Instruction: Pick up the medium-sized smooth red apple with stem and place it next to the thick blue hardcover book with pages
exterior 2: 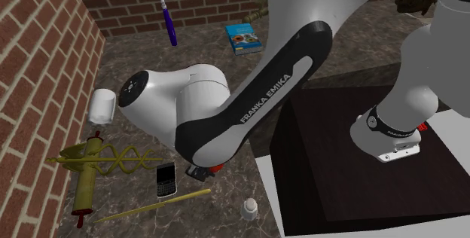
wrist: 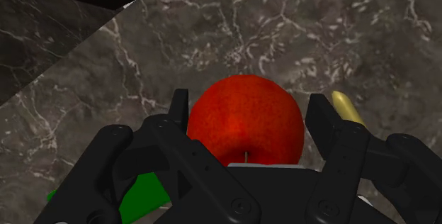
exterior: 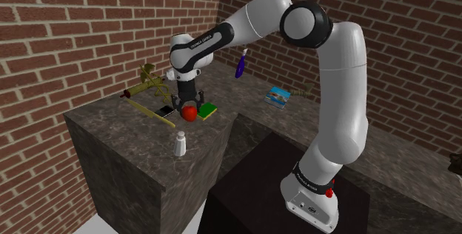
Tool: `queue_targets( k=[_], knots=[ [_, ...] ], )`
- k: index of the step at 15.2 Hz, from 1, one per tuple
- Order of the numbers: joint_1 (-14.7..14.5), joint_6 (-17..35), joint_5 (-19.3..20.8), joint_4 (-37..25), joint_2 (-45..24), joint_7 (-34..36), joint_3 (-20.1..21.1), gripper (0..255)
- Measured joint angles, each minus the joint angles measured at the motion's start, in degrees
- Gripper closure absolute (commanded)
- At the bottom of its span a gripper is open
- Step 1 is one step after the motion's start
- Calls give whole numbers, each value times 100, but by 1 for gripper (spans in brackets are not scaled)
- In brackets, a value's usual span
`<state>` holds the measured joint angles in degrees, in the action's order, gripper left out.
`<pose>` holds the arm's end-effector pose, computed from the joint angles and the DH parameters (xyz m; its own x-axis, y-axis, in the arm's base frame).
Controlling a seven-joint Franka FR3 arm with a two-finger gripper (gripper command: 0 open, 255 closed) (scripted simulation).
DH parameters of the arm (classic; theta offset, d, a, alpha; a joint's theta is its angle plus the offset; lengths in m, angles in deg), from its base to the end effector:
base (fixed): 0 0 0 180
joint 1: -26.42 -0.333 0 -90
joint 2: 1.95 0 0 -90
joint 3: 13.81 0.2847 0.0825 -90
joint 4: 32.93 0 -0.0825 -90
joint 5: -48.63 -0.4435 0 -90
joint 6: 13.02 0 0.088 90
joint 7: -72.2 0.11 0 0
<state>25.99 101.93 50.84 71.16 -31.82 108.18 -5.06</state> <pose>0.6304 0.0997 0.1612 0.8516 -0.4391 -0.2863 -0.4133 -0.8984 0.1487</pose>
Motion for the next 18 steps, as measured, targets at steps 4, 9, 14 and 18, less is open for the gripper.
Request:
queue_targets(
  k=[4,9,14,18],
  knots=[
    [19,-236,-28,-40,197,-18,13,255],
    [30,-507,-57,-109,402,-26,30,255],
    [42,-829,-91,-219,615,-36,46,255],
    [84,-984,-102,-233,757,-92,36,255]
  ],
)
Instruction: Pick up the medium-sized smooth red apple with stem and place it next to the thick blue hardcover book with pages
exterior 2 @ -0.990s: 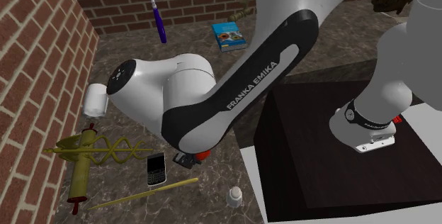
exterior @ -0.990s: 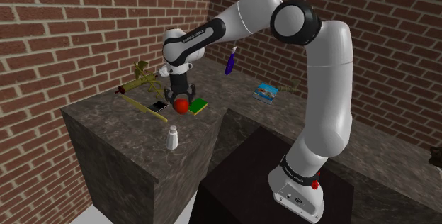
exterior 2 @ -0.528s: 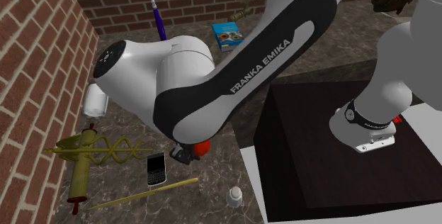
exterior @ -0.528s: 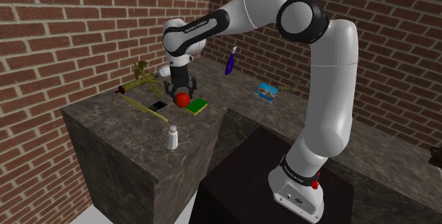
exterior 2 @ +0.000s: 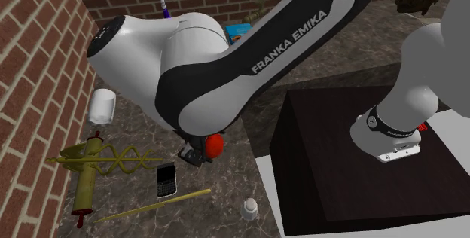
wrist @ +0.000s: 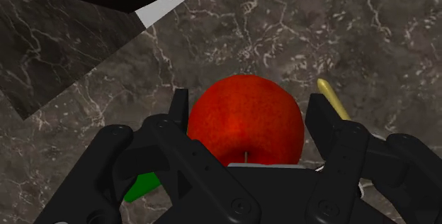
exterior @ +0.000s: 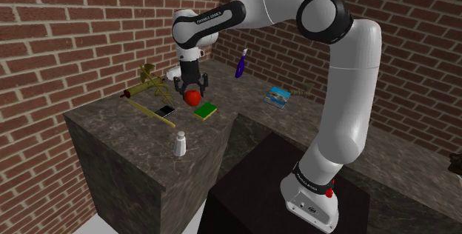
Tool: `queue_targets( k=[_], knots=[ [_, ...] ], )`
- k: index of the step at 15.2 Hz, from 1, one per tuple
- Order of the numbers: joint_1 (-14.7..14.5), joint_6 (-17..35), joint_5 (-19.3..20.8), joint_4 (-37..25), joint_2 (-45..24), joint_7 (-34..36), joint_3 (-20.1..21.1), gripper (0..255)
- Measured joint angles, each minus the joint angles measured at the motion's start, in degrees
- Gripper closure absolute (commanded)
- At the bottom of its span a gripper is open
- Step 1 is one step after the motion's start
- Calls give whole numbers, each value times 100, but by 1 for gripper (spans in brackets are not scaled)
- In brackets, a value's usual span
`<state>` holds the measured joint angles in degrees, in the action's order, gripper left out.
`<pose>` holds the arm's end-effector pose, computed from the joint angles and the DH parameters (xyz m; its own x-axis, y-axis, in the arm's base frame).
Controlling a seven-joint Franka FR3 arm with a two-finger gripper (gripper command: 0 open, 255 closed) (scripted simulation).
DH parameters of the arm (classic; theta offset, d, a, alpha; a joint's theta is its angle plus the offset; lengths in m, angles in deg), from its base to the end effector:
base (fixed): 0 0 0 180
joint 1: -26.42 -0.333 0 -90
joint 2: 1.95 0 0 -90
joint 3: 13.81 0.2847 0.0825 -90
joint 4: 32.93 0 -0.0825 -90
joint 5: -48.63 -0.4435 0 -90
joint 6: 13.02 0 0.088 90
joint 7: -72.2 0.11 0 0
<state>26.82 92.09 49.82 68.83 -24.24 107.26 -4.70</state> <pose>0.6391 0.0932 0.2555 0.8518 -0.4389 -0.2861 -0.4131 -0.8985 0.1485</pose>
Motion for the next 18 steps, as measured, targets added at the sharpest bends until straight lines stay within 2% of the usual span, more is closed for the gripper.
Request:
queue_targets(
  k=[8,18],
  knots=[
    [589,191,126,700,512,-849,-344,255],
    [1366,353,403,985,696,-2043,-893,255]
  ],
)
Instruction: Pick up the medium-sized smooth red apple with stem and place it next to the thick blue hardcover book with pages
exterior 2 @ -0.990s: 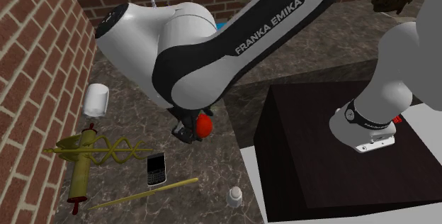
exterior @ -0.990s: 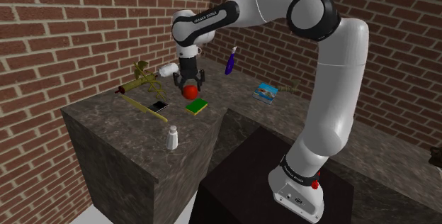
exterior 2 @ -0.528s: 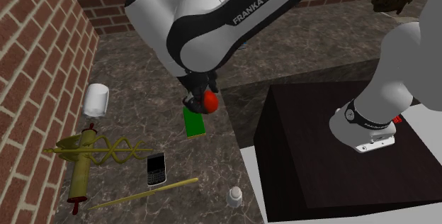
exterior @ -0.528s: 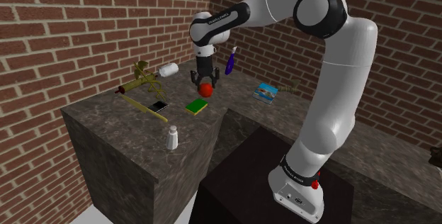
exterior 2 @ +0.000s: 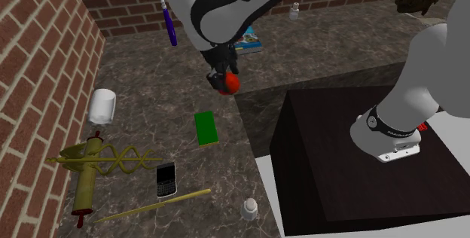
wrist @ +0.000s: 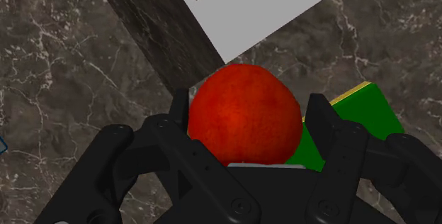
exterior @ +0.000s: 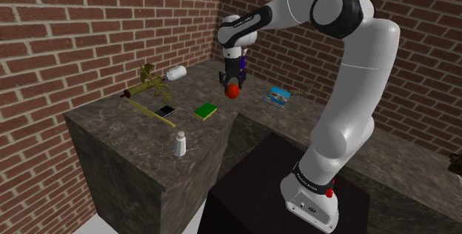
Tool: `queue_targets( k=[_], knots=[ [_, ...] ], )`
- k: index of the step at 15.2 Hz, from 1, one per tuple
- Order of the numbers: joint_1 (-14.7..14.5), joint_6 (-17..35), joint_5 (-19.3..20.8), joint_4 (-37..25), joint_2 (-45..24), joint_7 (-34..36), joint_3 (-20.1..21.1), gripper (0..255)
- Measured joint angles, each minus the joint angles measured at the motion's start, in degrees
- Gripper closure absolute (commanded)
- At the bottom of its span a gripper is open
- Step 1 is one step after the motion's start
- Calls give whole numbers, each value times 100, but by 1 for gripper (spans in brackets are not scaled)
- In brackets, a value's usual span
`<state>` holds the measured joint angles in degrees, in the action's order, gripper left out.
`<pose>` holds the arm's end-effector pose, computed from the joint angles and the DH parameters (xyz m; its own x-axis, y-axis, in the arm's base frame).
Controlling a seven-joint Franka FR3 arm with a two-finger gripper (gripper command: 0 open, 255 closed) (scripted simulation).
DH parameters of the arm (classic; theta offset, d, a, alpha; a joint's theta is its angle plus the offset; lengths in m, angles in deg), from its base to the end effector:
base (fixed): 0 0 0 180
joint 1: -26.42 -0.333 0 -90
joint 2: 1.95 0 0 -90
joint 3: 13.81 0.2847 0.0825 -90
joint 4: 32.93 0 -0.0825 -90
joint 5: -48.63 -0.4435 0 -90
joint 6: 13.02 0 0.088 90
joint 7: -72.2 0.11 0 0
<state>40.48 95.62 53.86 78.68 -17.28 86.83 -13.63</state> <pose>0.5887 -0.1526 0.2533 0.8509 -0.4402 -0.2866 -0.4142 -0.8979 0.1493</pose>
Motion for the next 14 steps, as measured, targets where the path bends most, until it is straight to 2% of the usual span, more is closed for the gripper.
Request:
queue_targets(
  k=[8,14],
  knots=[
    [590,48,199,-180,-125,-919,-422,255],
    [1047,26,292,-634,-454,-1625,-713,255]
  ],
)
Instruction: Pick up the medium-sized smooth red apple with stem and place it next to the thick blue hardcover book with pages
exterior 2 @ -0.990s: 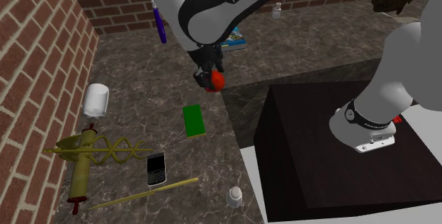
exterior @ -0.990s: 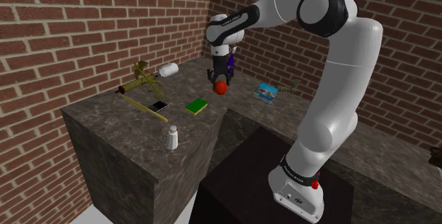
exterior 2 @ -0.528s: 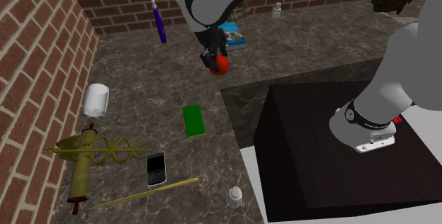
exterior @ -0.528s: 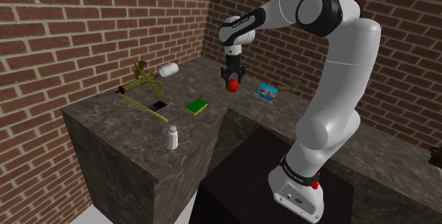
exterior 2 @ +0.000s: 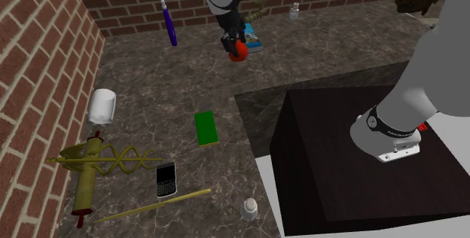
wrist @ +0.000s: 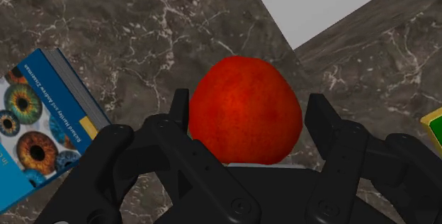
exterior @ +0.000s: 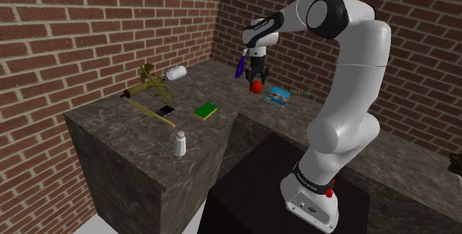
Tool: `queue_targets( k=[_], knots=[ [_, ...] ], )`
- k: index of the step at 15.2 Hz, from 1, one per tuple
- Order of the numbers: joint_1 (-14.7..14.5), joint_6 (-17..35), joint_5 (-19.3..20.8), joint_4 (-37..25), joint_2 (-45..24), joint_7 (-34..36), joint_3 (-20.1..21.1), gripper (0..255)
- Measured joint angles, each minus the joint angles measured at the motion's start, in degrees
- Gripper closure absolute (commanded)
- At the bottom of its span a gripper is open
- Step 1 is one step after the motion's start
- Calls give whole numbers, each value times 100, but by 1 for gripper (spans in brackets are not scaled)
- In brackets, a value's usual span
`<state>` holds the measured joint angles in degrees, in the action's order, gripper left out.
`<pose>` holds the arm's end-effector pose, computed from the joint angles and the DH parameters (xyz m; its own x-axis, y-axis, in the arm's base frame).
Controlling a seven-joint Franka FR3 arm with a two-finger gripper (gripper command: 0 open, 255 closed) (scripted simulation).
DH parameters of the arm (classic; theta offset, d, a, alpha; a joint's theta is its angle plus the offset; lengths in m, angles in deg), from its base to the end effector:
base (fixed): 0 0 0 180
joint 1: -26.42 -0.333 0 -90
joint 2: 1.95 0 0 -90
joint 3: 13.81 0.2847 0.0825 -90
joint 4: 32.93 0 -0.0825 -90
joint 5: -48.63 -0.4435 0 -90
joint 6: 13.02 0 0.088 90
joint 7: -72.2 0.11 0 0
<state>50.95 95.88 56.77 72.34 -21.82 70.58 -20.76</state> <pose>0.5401 -0.3415 0.2573 0.8511 -0.4403 -0.2860 -0.4145 -0.8978 0.1486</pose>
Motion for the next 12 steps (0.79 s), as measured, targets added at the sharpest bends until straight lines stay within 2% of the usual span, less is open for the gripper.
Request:
queue_targets(
  k=[7,9,12],
  knots=[
    [555,-98,30,-783,-549,-815,-279,255],
    [720,-255,1,-1264,-834,-1049,-335,255],
    [846,-119,-7,-1350,-1032,-1187,-375,255]
  ],
)
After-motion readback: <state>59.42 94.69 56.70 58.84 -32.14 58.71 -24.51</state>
